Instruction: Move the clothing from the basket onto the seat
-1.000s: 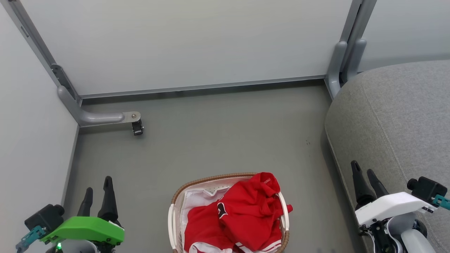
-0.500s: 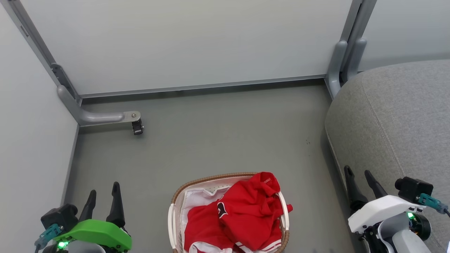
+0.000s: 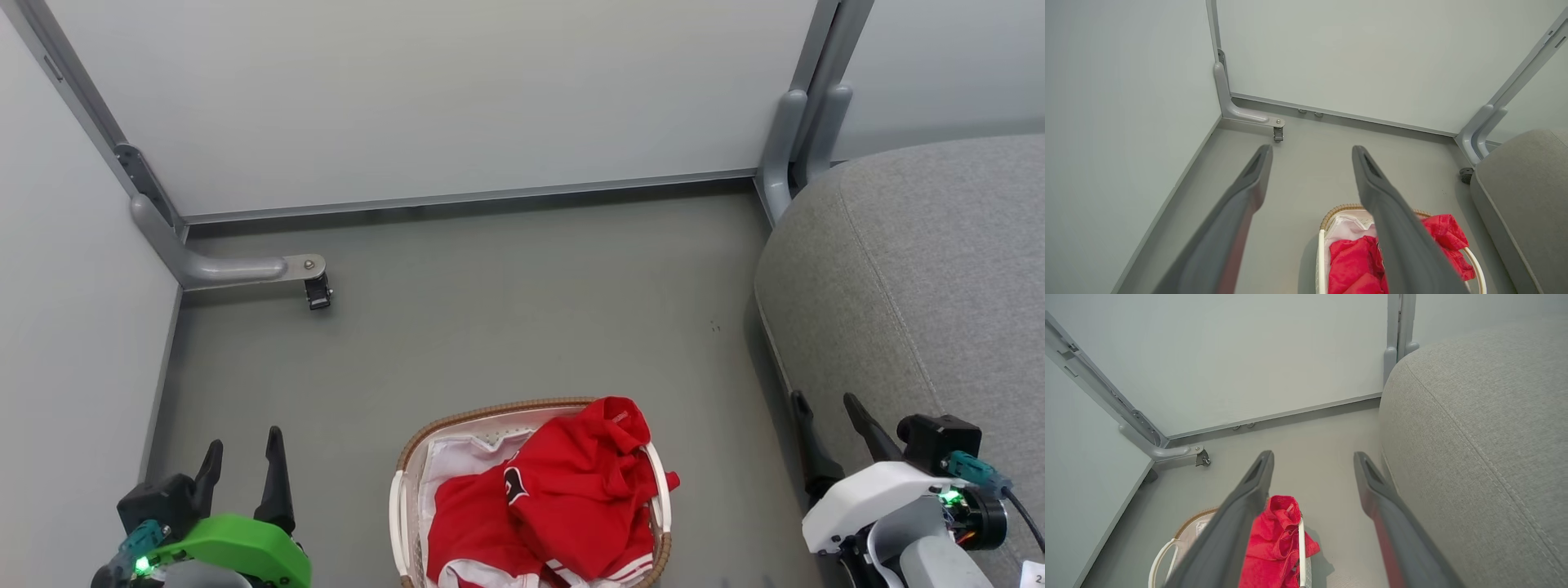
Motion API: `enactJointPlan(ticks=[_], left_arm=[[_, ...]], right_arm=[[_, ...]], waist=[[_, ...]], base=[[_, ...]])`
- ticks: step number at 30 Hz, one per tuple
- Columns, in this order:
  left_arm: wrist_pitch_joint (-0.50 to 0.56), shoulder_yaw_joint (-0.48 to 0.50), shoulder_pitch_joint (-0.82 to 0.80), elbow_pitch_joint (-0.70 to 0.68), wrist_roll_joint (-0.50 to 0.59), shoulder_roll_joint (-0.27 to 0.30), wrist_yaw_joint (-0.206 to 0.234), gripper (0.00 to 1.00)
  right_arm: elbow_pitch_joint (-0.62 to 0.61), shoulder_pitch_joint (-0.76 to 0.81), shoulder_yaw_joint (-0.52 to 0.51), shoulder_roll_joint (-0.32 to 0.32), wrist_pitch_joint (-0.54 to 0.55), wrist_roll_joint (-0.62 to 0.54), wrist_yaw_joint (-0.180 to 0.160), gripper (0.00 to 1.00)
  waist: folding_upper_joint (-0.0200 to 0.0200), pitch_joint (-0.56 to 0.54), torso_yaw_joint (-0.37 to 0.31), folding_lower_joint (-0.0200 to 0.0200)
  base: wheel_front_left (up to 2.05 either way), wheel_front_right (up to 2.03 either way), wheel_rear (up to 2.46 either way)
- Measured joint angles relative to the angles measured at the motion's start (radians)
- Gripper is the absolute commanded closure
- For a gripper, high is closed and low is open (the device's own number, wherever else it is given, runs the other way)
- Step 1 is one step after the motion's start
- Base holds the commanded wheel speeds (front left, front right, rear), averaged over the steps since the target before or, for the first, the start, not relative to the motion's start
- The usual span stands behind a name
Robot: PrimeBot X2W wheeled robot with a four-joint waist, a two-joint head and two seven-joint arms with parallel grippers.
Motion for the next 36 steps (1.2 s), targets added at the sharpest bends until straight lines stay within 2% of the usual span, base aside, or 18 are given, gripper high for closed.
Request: enactJointPlan(ticks=[18,26,31,36], left_arm=[[-0.038,0.020,0.004,-0.008,0.146,-0.012,0.005,0.00],[-0.056,0.039,0.007,-0.029,0.202,-0.022,-0.016,0.00],[-0.066,0.043,0.011,-0.026,0.246,-0.030,-0.019,0.00],[-0.074,0.047,0.022,0.005,0.253,-0.045,-0.040,0.00]], right_arm=[[0.014,0.000,-0.007,0.015,-0.041,-0.162,0.000,0.00],[-0.011,-0.019,-0.045,0.037,-0.057,-0.225,0.000,0.00],[0.015,-0.018,-0.039,0.040,-0.066,-0.263,0.000,0.00],[0.017,-0.019,-0.032,0.041,-0.076,-0.299,0.000,0.00]], waist=[[0.0000,0.000,0.005,0.0000],[0.0000,0.004,0.001,-0.0001],[0.0000,0.005,0.001,0.0000],[0.0000,0.014,-0.003,-0.0001]], base=[[0.00,0.00,0.00],[0.00,0.00,0.00],[0.00,0.00,0.00],[0.00,0.00,0.00]])
